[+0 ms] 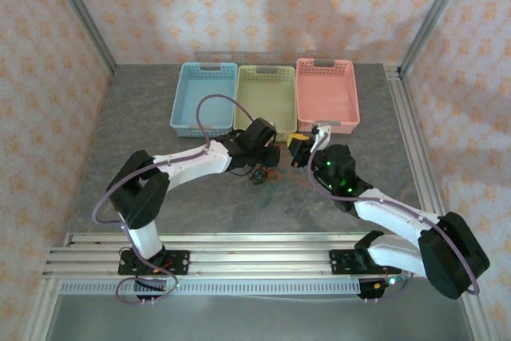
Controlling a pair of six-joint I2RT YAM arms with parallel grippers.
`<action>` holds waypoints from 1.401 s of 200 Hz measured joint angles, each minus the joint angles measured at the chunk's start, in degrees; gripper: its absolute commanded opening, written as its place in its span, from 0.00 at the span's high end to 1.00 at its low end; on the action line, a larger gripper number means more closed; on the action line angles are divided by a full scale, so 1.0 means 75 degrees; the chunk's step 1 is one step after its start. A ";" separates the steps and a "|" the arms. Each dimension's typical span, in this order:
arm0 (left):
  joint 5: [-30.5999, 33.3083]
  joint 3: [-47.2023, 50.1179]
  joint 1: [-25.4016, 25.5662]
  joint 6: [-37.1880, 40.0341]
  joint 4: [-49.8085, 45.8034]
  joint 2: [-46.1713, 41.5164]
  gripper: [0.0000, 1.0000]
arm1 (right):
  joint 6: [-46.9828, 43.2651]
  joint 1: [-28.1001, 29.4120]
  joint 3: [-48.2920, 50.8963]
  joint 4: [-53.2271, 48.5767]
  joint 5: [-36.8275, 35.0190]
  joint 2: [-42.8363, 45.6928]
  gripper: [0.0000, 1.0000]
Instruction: Untangle the cables
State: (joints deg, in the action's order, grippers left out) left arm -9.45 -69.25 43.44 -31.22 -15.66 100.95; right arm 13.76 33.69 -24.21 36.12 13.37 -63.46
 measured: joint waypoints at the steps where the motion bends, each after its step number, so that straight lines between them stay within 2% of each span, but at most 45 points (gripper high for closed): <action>1: -0.0012 -0.0003 0.0000 -0.0023 0.0003 0.0003 0.74 | 0.0000 0.0000 0.0000 0.0000 0.0000 0.0000 1.00; 31: -0.0122 -0.0017 0.0009 -0.0012 0.0009 0.0009 1.00 | -0.0003 0.0000 0.0000 0.0000 -0.0006 0.0000 1.00; 59: 0.0017 0.0073 0.0006 0.0067 -0.0020 -0.0154 1.00 | -0.0006 0.0000 0.0000 -0.0006 -0.0070 0.0000 1.00; 89: 0.0329 0.0504 0.0006 0.0391 -0.0291 -0.1014 1.00 | -0.0038 -0.0003 0.0000 -0.0131 -0.0536 0.0172 1.00; 141: 0.0504 0.0694 0.0006 0.1116 -0.0676 -0.1912 1.00 | -0.0050 -0.0093 0.0050 -0.0525 -0.2299 0.0679 1.00; 176: 0.0632 0.0950 0.0000 0.1256 -0.0761 -0.2296 1.00 | 0.0029 -0.0221 0.0283 -0.0746 -0.3348 0.0903 1.00; 228: 0.1632 0.1900 -0.0434 0.0979 -0.0726 -0.3777 1.00 | 0.0149 -0.0236 0.0353 -0.0848 -0.4328 0.1078 1.00; 280: 0.2806 0.2521 -0.0930 0.0423 -0.0714 -0.4931 1.00 | 0.0259 -0.0256 0.0484 -0.0842 -0.4817 0.1075 1.00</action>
State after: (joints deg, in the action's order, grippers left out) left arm 11.60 -50.35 36.47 -28.05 -21.02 63.96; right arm 15.70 31.77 -20.58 29.80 -22.76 -55.40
